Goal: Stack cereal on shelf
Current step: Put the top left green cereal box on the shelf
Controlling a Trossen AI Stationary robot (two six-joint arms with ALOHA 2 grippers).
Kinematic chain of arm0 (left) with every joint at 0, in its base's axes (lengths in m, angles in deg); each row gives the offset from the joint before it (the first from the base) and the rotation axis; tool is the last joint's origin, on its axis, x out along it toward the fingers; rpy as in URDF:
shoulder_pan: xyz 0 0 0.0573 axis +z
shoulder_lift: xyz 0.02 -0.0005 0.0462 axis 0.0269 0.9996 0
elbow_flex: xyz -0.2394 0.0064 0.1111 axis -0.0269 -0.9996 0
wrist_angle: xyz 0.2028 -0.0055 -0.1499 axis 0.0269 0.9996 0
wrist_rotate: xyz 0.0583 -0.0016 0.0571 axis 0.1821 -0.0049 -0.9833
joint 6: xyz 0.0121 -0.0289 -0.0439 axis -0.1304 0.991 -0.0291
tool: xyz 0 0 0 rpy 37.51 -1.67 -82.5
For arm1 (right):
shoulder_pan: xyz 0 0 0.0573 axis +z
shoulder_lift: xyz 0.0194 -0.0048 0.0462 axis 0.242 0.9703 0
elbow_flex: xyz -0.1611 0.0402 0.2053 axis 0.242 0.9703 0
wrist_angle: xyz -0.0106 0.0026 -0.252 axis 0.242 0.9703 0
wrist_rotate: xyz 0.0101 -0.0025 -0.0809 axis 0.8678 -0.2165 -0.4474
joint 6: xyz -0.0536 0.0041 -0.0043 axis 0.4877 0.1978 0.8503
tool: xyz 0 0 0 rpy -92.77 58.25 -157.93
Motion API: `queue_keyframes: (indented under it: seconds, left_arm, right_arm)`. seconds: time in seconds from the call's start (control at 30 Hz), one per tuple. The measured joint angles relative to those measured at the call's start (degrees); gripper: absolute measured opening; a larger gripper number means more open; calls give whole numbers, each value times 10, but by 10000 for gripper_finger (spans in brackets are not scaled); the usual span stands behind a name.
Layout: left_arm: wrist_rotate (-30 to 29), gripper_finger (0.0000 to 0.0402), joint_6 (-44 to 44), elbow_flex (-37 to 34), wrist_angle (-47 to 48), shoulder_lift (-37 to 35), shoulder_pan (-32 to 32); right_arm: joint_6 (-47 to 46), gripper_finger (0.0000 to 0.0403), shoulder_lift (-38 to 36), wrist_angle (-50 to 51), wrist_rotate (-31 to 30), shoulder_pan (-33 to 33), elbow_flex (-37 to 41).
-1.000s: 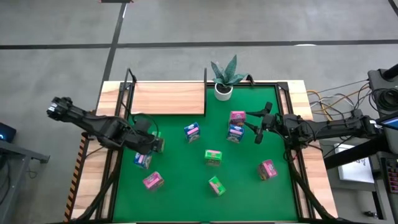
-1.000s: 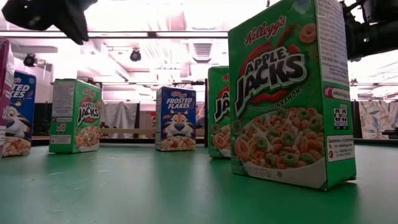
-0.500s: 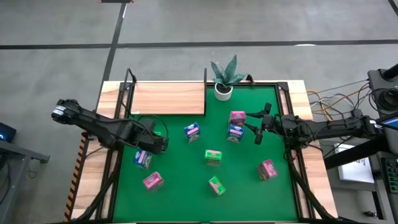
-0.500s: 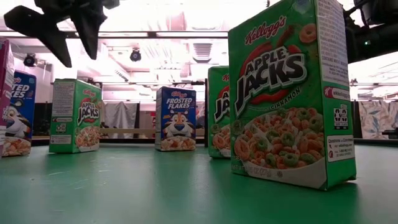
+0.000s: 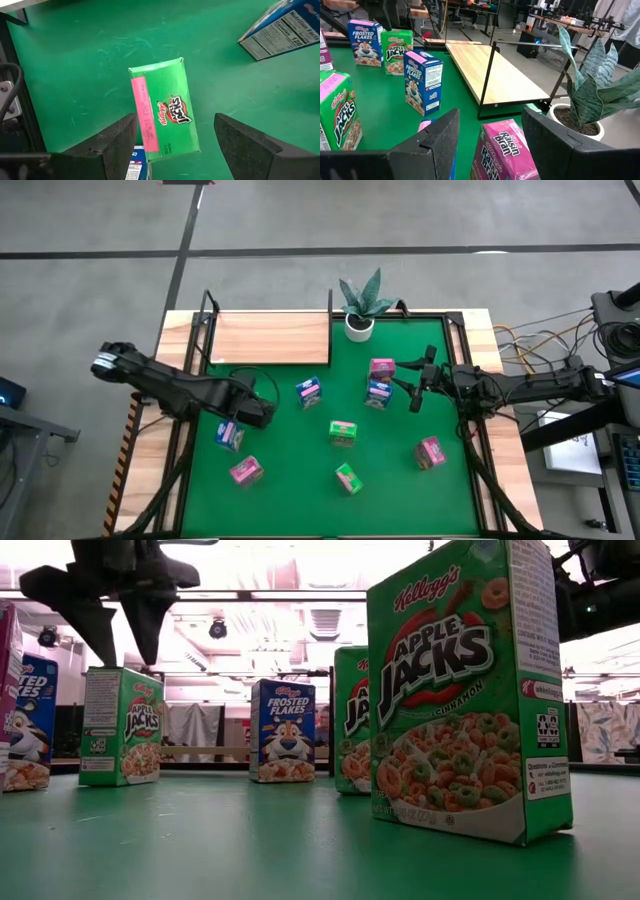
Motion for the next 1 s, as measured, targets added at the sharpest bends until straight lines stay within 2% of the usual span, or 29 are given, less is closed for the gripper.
queue_keyframes:
  seconds: [0.5, 1.0]
  left_arm:
    - [-15, 244, -15, -7, 0, 43, 12]
    - [-15, 168, -15, -7, 0, 49, 11]
  right_arm:
    - [3, 206, 0, 1, 0, 0, 0]
    - [4, 206, 0, 1, 0, 0, 0]
